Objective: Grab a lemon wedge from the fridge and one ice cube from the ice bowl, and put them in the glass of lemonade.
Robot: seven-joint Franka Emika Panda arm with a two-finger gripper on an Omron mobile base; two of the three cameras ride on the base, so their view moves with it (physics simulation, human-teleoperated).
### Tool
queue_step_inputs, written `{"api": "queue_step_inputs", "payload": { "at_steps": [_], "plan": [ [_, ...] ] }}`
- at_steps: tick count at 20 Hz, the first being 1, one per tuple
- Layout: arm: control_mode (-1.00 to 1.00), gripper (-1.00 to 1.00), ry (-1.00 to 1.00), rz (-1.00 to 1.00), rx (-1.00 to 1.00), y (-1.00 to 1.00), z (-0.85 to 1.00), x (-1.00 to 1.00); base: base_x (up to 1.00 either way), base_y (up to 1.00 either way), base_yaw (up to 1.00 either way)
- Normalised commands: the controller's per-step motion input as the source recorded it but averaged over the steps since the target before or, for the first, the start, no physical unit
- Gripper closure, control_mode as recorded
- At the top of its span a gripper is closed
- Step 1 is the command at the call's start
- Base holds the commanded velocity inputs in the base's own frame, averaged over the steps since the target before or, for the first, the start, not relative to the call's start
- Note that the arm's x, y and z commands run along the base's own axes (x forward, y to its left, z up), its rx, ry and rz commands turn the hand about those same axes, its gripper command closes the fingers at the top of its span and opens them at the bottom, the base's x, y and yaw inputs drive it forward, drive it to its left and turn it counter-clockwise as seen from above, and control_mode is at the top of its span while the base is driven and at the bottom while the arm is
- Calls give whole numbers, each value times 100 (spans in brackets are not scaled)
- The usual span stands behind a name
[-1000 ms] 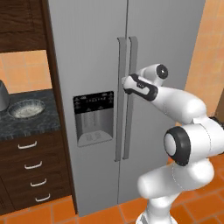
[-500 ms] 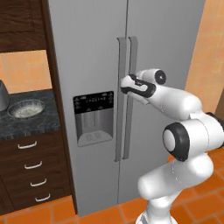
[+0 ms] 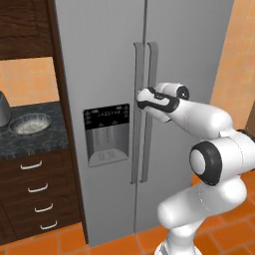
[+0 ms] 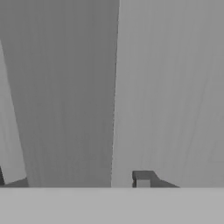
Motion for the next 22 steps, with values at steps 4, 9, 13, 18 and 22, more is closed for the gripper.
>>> {"api": "queue_step_inputs", "payload": {
  "at_steps": [4, 9, 13, 18, 22],
  "plan": [
    [-100, 100, 20, 0, 0, -57, 2, -100, 0, 0, 0],
    [-100, 100, 25, 0, 1, -62, 9, -100, 0, 0, 0],
    [-100, 100, 25, 0, 2, -68, 10, -98, 0, 0, 0],
    [-100, 100, 20, 0, 3, -81, 3, -100, 0, 0, 0],
    [-100, 100, 14, 0, 7, -100, 0, -100, 0, 0, 0]
  ]
}}
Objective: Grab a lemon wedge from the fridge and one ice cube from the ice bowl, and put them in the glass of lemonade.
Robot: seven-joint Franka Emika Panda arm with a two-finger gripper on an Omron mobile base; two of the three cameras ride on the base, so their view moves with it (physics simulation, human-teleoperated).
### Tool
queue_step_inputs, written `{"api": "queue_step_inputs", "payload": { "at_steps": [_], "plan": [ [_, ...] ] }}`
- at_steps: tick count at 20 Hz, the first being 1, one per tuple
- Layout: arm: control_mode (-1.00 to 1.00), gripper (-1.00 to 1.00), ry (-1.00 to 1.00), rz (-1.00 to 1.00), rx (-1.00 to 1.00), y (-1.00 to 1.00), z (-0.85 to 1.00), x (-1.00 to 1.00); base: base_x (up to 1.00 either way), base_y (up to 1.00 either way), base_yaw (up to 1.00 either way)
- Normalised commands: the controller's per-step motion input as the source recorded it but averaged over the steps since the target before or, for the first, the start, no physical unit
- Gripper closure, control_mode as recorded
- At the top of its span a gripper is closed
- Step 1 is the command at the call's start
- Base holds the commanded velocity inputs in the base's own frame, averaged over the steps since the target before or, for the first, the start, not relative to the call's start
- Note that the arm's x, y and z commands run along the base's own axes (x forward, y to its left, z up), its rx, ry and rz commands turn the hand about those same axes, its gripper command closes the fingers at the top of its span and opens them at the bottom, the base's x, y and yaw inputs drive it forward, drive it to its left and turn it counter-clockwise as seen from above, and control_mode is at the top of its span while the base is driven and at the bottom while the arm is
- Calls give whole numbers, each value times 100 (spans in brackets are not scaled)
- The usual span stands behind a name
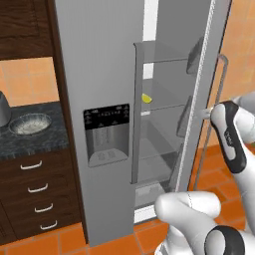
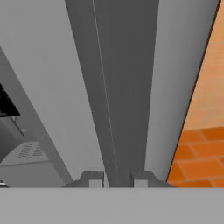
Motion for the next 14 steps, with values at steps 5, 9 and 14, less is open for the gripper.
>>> {"api": "queue_step_inputs", "payload": {
  "at_steps": [5, 9, 14],
  "plan": [
    [-100, 100, 15, 0, 8, -99, 3, -99, 0, 0, 0],
    [-100, -100, 10, -1, 3, -58, 33, -93, 0, 0, 0],
    [-100, -100, -5, 3, -18, 67, 85, -56, 0, 0, 0]
  ]
}}
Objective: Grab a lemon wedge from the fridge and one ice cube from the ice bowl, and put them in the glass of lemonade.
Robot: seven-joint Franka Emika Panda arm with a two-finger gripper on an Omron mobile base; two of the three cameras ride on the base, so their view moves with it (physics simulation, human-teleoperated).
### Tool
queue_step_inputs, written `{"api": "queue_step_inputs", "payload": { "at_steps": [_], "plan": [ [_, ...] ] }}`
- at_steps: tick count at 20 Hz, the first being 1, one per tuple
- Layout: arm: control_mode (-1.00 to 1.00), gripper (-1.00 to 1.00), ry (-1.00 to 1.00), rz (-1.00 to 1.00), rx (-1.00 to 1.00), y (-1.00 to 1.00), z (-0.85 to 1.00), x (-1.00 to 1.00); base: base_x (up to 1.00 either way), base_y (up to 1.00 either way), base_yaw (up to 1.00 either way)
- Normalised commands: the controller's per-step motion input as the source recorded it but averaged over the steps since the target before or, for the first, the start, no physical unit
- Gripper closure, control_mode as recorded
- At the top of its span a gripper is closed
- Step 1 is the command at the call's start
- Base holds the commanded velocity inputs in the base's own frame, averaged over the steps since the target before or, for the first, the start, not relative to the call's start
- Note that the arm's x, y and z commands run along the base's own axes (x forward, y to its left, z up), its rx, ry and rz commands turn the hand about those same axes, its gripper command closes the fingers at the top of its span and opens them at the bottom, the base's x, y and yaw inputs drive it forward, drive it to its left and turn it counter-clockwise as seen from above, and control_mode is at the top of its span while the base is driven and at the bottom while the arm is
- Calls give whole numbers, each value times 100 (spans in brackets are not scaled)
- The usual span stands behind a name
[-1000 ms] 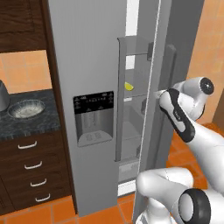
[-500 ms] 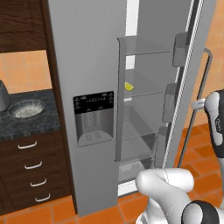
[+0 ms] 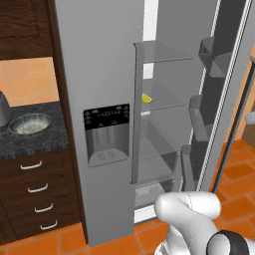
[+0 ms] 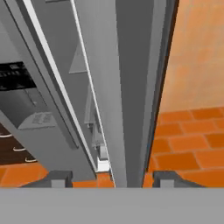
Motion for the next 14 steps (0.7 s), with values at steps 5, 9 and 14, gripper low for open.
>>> {"api": "queue_step_inputs", "payload": {
  "at_steps": [5, 9, 14],
  "plan": [
    [-100, -100, 0, 0, -44, 100, 12, 9, 0, 0, 0],
    [-100, -100, 12, 0, -40, 100, -23, 73, 0, 0, 0],
    [-100, -100, 10, 0, -42, 86, -33, 91, 0, 0, 0]
  ]
}}
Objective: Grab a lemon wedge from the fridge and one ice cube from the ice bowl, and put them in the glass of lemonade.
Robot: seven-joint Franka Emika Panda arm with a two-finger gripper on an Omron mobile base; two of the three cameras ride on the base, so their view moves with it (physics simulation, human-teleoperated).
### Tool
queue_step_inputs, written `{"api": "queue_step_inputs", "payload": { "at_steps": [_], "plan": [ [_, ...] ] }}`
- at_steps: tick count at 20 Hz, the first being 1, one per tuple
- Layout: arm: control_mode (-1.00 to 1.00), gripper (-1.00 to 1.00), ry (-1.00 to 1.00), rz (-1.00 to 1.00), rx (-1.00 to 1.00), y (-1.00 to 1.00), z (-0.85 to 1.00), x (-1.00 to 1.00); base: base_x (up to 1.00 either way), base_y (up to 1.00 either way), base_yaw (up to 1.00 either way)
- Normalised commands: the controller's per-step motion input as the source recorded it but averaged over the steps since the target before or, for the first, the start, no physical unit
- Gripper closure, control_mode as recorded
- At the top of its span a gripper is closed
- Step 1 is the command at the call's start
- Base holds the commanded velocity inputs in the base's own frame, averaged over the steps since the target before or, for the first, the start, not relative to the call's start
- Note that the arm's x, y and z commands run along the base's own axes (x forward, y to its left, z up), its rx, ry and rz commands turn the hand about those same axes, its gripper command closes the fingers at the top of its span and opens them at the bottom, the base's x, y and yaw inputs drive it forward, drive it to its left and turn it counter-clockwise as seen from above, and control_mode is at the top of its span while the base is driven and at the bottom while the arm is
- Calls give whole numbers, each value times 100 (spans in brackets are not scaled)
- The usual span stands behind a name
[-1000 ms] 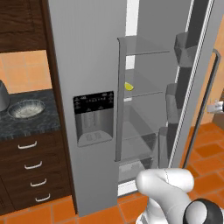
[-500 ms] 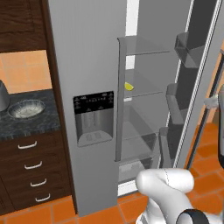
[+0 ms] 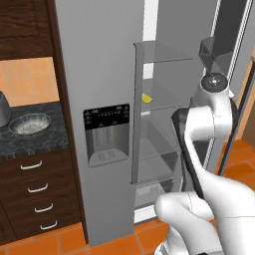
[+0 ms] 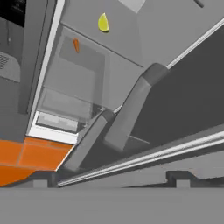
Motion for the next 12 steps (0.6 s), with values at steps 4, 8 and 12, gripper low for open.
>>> {"api": "queue_step_inputs", "payload": {
  "at_steps": [4, 8, 12],
  "plan": [
    [-100, -100, 15, 0, -22, 5, -34, 99, 0, 0, 0],
    [-100, -100, 12, 1, -2, -62, -19, 100, 0, 0, 0],
    [-100, -100, 12, 0, -1, -95, 0, 56, 0, 0, 0]
  ]
}}
